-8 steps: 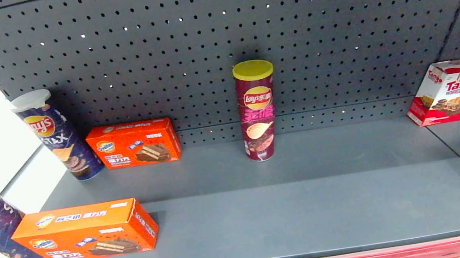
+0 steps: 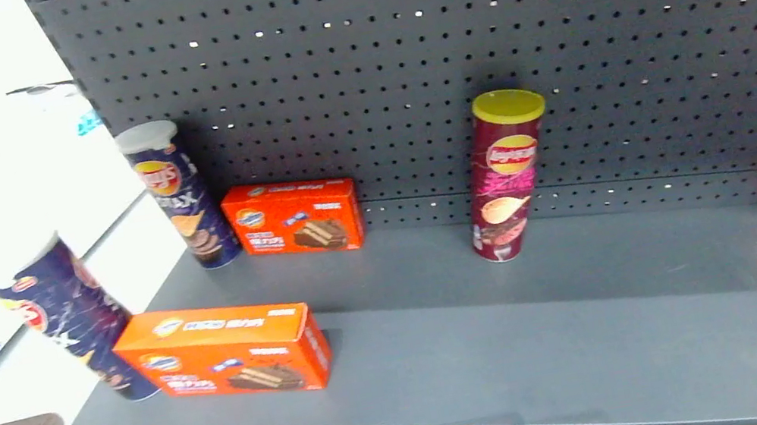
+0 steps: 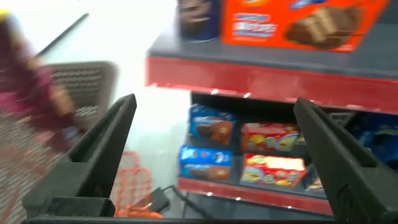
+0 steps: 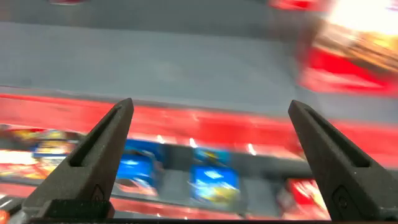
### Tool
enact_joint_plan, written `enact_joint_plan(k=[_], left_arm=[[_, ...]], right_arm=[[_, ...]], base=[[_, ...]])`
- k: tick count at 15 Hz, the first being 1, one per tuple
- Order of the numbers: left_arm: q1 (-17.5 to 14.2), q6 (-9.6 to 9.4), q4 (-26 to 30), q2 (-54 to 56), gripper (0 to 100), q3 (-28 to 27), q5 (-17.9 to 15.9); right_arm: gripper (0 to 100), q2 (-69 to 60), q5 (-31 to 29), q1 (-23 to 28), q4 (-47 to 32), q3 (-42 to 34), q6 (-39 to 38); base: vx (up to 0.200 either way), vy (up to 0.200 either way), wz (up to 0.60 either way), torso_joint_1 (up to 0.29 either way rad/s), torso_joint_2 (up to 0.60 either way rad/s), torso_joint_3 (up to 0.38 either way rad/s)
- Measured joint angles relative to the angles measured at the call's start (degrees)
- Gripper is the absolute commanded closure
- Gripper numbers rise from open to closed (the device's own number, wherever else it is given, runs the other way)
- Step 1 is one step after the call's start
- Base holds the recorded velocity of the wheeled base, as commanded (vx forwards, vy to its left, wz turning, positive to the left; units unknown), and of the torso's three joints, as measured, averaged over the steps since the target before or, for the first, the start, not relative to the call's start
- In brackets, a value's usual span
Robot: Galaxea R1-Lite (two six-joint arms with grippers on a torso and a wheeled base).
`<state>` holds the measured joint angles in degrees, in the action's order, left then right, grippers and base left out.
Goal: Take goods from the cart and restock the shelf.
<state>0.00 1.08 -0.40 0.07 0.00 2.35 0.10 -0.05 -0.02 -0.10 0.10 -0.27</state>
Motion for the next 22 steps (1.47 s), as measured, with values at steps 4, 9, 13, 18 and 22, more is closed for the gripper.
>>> enact_joint_plan(k=[4,9,13,18,22], left_arm=[[0.0,-0.02,0.0,0.0,0,0.0,0.0],[0.0,-0.18,0.0,0.0,0,0.0,-0.1],[0.0,-0.22,0.0,0.0,0,0.0,-0.3],[0.0,-0.27,0.0,0.0,0,0.0,-0.5],[0.2,-1.16,1.2,-0.5,0,-2.4,0.7]], right_arm=[[0,0.0,0.0,0.0,0.0,0.0,0.0],[0,0.0,0.0,0.0,0.0,0.0,0.0],[0,0.0,0.0,0.0,0.0,0.0,0.0],[0,0.0,0.0,-0.1,0.0,0.0,0.0],[0,0.0,0.0,0.0,0.0,0.0,0.0]], base=[[0.000,0.000,0.60,0.002,0.01,0.002],[0.000,0.000,0.12,0.000,0.00,0.000],[0.000,0.000,0.00,0.000,0.00,0.000],[0.000,0.000,0.00,0.000,0.00,0.000],[0.000,0.000,0.00,0.000,0.00,0.000]])
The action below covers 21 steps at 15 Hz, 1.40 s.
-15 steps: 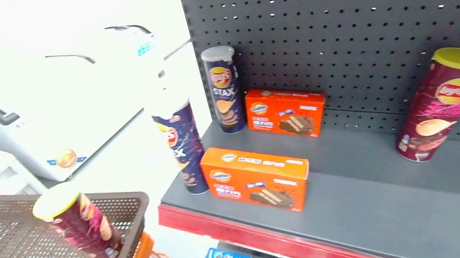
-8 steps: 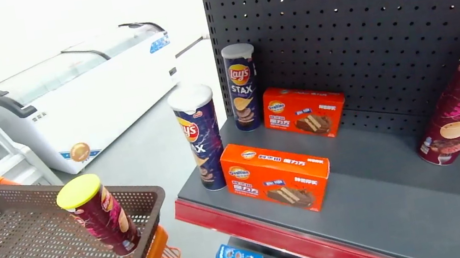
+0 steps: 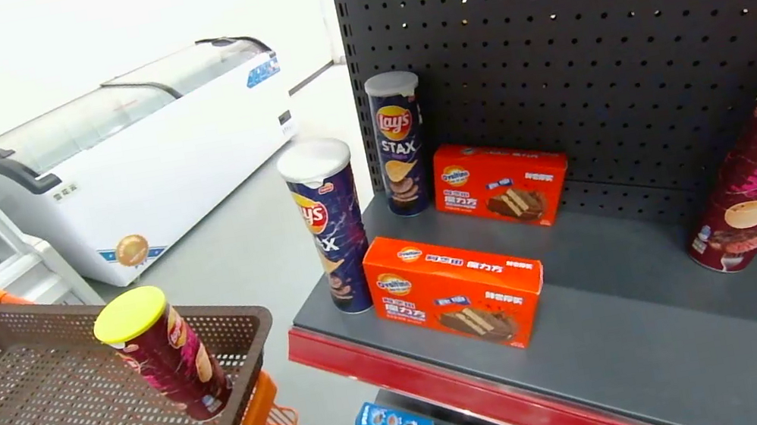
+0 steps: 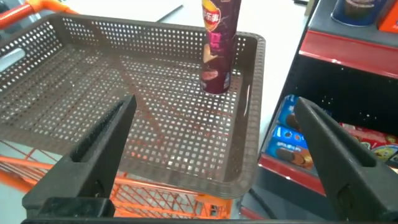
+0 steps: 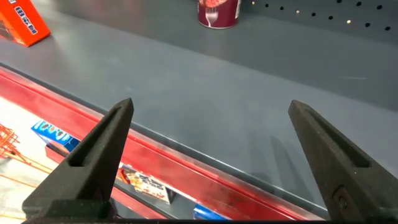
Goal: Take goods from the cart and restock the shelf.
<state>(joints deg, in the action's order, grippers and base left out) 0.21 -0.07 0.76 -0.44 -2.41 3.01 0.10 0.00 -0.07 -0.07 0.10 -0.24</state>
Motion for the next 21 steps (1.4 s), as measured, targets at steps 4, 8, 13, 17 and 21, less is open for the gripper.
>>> enact_joint_plan(k=[4,8,13,17,21], left_arm=[[2.2,-0.48,0.6,-12.9,0,-9.3,0.4],[5.6,-0.26,-9.8,-30.7,0,-12.9,2.1],[3.6,0.07,-24.3,-50.0,0,-10.3,2.8],[2.6,0.00,-30.9,-63.4,0,-10.3,4.4],[2.6,-0.09,-38.7,-73.1,0,-10.5,4.7]], right_arm=[[0,0.0,0.0,0.0,0.0,0.0,0.0],[0,0.0,0.0,0.0,0.0,0.0,0.0],[0,0.0,0.0,0.0,0.0,0.0,0.0],[0,0.0,0.0,0.0,0.0,0.0,0.0],[0,0.0,0.0,0.0,0.0,0.0,0.0]], base=[[0.000,0.000,0.00,0.000,0.00,0.000],[0.000,0.000,0.00,0.000,0.00,0.000],[0.000,0.000,0.00,0.000,0.00,0.000],[0.000,0.000,0.00,0.000,0.00,0.000],[0.000,0.000,0.00,0.000,0.00,0.000]])
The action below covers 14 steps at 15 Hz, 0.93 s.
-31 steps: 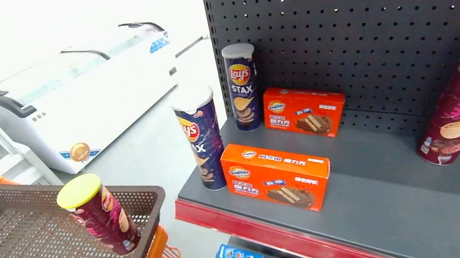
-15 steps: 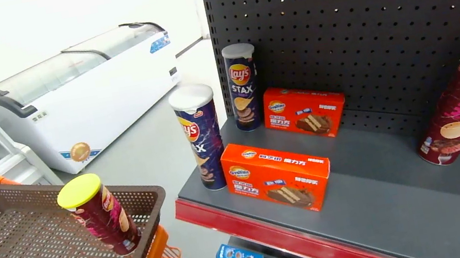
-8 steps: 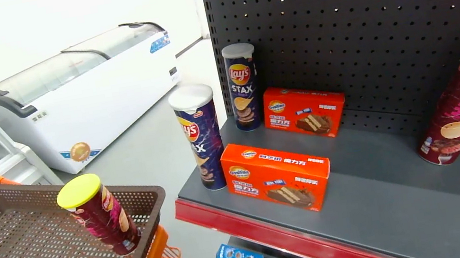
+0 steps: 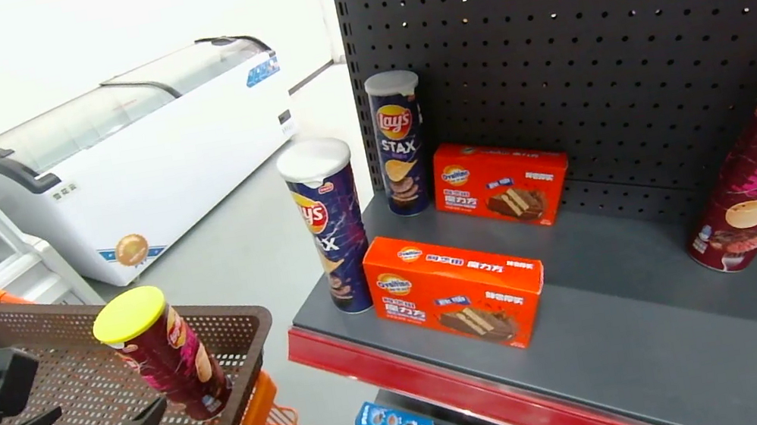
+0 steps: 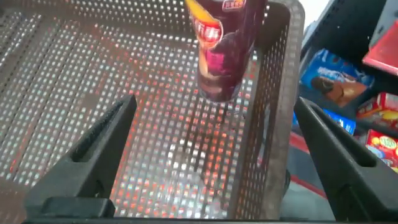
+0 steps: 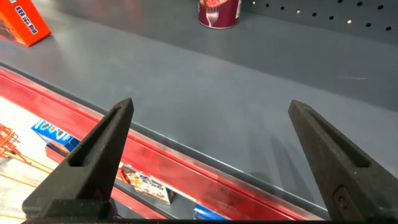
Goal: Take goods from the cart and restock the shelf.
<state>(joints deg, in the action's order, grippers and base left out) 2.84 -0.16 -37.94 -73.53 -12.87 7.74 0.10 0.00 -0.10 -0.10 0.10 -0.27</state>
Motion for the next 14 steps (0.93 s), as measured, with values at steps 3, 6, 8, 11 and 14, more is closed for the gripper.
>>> enact_joint_plan(k=[3,6,8,11,14], left_arm=[[0.0,-0.09,-10.7,-7.2,0,0.1,0.1],[0.0,-0.17,-18.8,-14.7,0,0.5,3.0],[-0.1,-0.16,-26.9,-19.7,0,0.8,4.0],[-0.1,-0.17,-36.5,-26.5,0,1.0,4.4],[-0.3,-0.17,-40.3,-31.3,0,0.6,7.6]], right_arm=[[0,0.0,0.0,0.0,0.0,0.0,0.0],[0,0.0,0.0,0.0,0.0,0.0,0.0],[0,0.0,0.0,0.0,0.0,0.0,0.0],[0,0.0,0.0,0.0,0.0,0.0,0.0],[0,0.0,0.0,0.0,0.0,0.0,0.0]], base=[[0.000,0.000,0.00,0.000,0.00,0.000],[0.000,0.000,0.00,0.000,0.00,0.000],[0.000,0.000,0.00,0.000,0.00,0.000],[0.000,0.000,0.00,0.000,0.00,0.000],[0.000,0.000,0.00,0.000,0.00,0.000]])
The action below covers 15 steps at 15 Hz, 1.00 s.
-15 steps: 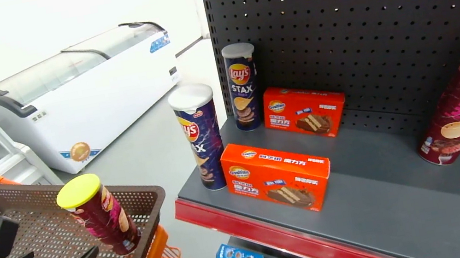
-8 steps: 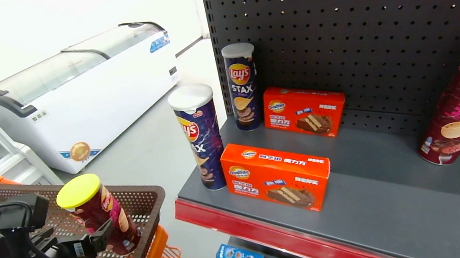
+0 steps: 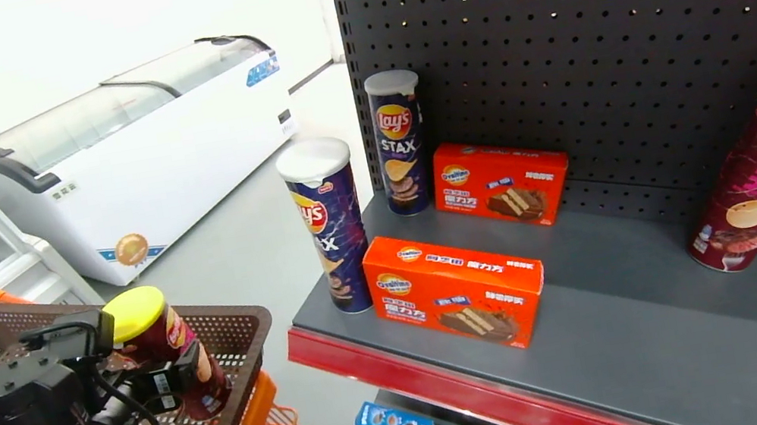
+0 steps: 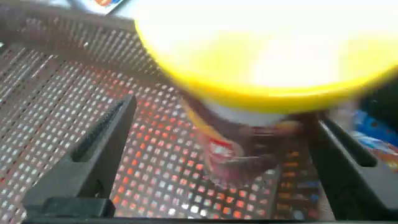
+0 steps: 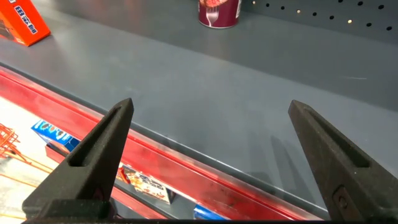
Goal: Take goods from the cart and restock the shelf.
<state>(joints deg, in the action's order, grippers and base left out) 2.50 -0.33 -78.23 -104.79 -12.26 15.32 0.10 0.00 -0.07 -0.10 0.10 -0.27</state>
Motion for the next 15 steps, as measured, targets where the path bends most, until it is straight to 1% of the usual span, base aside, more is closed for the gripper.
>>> enact_joint_plan(k=[1,4,7,8,11,15], left_arm=[[-0.3,0.00,-0.1,-1.1,0,-0.4,0.6],[-1.6,0.06,-0.1,-3.4,0,-1.7,0.8],[-1.8,0.22,0.0,-4.7,0,-3.1,0.8],[-1.8,0.30,0.1,-5.0,100,-3.5,0.8],[-1.7,0.43,0.7,-5.9,100,-5.5,0.8],[-1.6,0.17,-0.2,-6.3,100,-6.3,0.8]], right_arm=[[0,0.0,0.0,0.0,0.0,0.0,0.0],[0,0.0,0.0,0.0,0.0,0.0,0.0],[0,0.0,0.0,0.0,0.0,0.0,0.0],[0,0.0,0.0,0.0,0.0,0.0,0.0],[0,0.0,0.0,0.0,0.0,0.0,0.0],[0,0.0,0.0,0.0,0.0,0.0,0.0]], base=[[0.000,0.000,0.00,0.000,0.00,0.000],[0.000,0.000,0.00,0.000,0.00,0.000],[0.000,0.000,0.00,0.000,0.00,0.000],[0.000,0.000,0.00,0.000,0.00,0.000],[0.000,0.000,0.00,0.000,0.00,0.000],[0.000,0.000,0.00,0.000,0.00,0.000]])
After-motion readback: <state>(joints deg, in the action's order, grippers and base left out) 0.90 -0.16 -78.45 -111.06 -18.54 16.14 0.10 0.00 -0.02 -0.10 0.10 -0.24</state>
